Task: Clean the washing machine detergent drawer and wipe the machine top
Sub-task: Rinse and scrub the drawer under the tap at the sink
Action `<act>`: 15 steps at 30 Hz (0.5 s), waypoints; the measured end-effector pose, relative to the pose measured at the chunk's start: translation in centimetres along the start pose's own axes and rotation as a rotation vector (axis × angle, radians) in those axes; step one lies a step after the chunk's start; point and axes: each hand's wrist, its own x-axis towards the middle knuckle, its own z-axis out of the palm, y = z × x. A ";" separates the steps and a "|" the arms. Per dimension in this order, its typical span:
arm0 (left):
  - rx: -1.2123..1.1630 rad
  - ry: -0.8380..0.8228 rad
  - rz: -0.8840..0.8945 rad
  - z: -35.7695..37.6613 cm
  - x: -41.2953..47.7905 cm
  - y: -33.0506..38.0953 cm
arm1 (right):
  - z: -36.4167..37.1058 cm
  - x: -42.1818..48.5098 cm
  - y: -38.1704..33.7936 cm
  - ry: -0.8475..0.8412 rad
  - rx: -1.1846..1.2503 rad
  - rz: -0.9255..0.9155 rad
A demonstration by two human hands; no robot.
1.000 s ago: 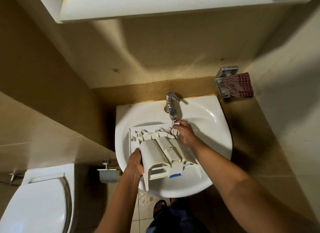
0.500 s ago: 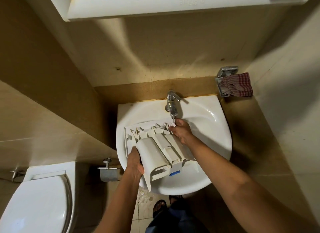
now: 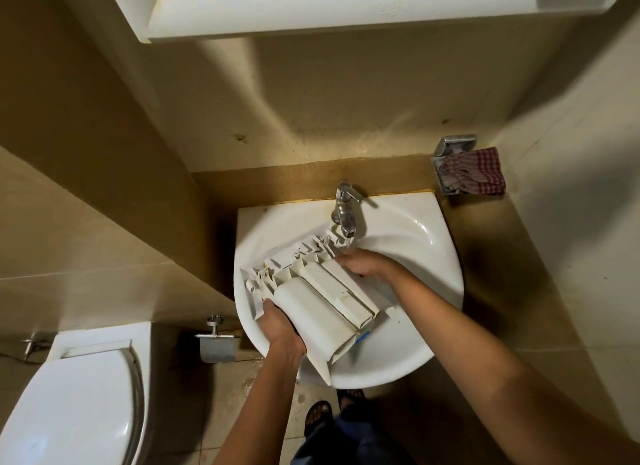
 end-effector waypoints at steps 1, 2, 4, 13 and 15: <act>-0.035 0.010 0.001 0.0 -0.3 -0.3 | 0.2 -0.2 0.2 -0.028 -0.022 -0.061; -0.070 0.031 0.000 0.0 -0.5 -0.7 | 0.5 -0.4 0.4 -0.047 -0.002 -0.105; -0.139 0.081 0.006 0.1 -1.4 -1.0 | 1.1 -0.6 0.6 -0.034 0.118 -0.185; -0.271 0.155 0.011 1.2 -2.6 -2.0 | -0.7 1.5 0.0 0.095 1.546 0.150; -0.288 0.170 0.008 1.3 -2.3 -2.7 | -0.9 1.7 -0.3 0.097 1.635 0.173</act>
